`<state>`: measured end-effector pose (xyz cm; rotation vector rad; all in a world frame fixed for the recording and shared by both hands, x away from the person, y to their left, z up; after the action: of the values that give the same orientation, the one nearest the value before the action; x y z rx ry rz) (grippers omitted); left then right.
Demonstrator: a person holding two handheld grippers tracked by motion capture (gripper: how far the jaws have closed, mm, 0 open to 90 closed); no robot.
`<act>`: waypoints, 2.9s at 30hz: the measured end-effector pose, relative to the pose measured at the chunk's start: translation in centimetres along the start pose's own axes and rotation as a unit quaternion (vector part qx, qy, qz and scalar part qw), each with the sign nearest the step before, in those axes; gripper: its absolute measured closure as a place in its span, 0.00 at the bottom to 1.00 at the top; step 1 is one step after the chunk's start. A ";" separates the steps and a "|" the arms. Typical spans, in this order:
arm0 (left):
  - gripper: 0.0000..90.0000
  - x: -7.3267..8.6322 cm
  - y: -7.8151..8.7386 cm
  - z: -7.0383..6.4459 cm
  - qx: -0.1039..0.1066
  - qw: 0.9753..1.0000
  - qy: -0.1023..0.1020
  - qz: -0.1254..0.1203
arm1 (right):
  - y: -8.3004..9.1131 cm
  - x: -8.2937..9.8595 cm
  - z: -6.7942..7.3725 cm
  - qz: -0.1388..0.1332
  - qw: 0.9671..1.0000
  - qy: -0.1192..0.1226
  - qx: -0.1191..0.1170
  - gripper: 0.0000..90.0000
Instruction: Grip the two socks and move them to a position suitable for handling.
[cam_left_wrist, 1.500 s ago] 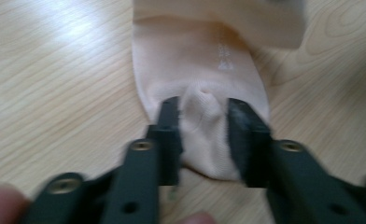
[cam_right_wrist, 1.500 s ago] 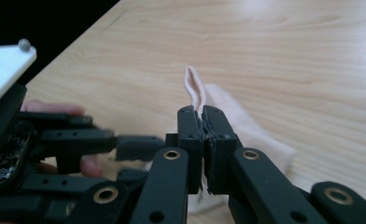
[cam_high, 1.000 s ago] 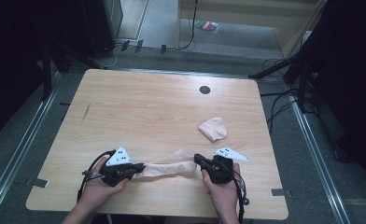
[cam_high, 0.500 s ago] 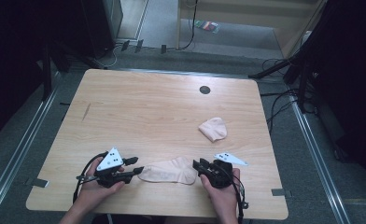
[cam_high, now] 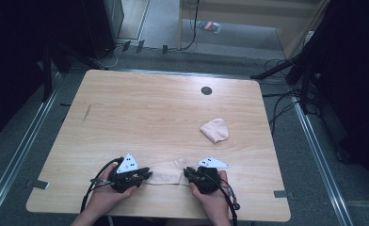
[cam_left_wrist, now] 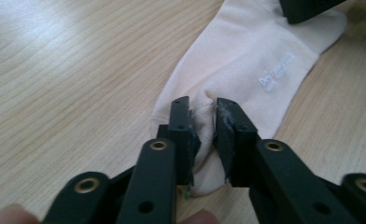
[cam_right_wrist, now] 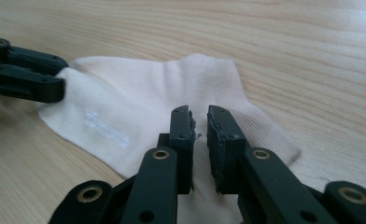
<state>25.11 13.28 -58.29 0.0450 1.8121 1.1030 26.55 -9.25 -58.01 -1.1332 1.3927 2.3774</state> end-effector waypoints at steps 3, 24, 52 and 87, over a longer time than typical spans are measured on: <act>0.70 0.1 0.1 -0.2 0.011 1.000 -0.017 0.002 | 0.1 0.0 -0.2 0.000 1.000 -0.004 0.001 0.87; 0.92 -0.5 0.2 0.0 0.004 1.000 0.014 -0.017 | -0.6 -0.2 2.7 -0.016 0.999 0.024 -0.037 0.99; 0.90 -1.1 -0.1 2.9 0.004 0.995 0.098 -0.027 | -2.5 -0.7 7.7 -0.009 0.993 0.075 -0.088 1.00; 0.95 0.0 0.1 1.4 0.043 0.996 0.080 0.003 | -1.8 -1.8 0.2 0.008 0.999 0.035 -0.016 1.00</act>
<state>26.10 14.30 -58.35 0.0123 2.0034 1.0572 28.51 -7.68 -57.93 -1.2293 1.3947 2.4023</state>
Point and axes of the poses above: each handheld gripper's, and its own axes: y roughly backward along the jaws, x roughly out of its underside, z roughly to its left, the point moved 5 cm from there along -y, roughly forward along the jaws, and after that the axes turned 3 degrees about z, right-handed, at the moved point
